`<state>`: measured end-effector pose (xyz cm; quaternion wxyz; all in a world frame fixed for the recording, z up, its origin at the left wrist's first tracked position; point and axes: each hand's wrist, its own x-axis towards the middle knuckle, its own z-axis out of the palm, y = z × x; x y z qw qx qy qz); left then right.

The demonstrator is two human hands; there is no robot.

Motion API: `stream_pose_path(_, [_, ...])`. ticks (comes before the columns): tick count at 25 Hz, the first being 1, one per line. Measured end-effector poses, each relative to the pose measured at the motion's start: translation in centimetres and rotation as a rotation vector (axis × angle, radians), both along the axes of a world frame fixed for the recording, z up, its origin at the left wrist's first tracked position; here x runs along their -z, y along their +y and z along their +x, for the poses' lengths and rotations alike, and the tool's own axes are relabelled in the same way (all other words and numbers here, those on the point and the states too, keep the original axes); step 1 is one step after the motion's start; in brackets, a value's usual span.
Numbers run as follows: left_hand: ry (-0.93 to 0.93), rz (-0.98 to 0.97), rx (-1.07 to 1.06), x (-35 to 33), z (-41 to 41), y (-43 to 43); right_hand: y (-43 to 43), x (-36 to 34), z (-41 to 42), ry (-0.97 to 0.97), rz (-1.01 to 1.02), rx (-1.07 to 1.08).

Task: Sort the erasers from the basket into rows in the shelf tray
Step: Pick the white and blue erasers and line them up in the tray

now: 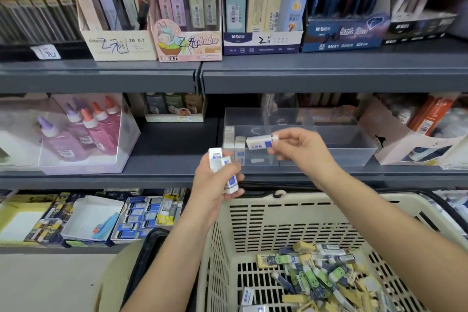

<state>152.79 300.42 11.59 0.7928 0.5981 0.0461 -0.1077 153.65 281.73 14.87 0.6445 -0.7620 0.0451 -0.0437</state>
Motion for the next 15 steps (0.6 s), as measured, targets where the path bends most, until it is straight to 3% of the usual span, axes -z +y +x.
stream_pose_path(3, [-0.060,0.029,-0.137,0.6,1.1,-0.1,0.7,-1.0,4.8,-0.050,-0.116,0.079])
stream_pose_path(5, [-0.069,0.043,-0.179,1.3,1.3,-0.3,1.0,-0.9,7.6,-0.070,-0.392,0.107])
stream_pose_path(8, [-0.093,0.059,-0.187,2.1,1.5,-0.6,1.7,-0.5,9.8,-0.002,-0.717,-0.052])
stream_pose_path(15, [-0.084,0.075,-0.148,2.2,1.6,-0.7,3.3,1.5,10.5,0.118,-0.708,-0.258])
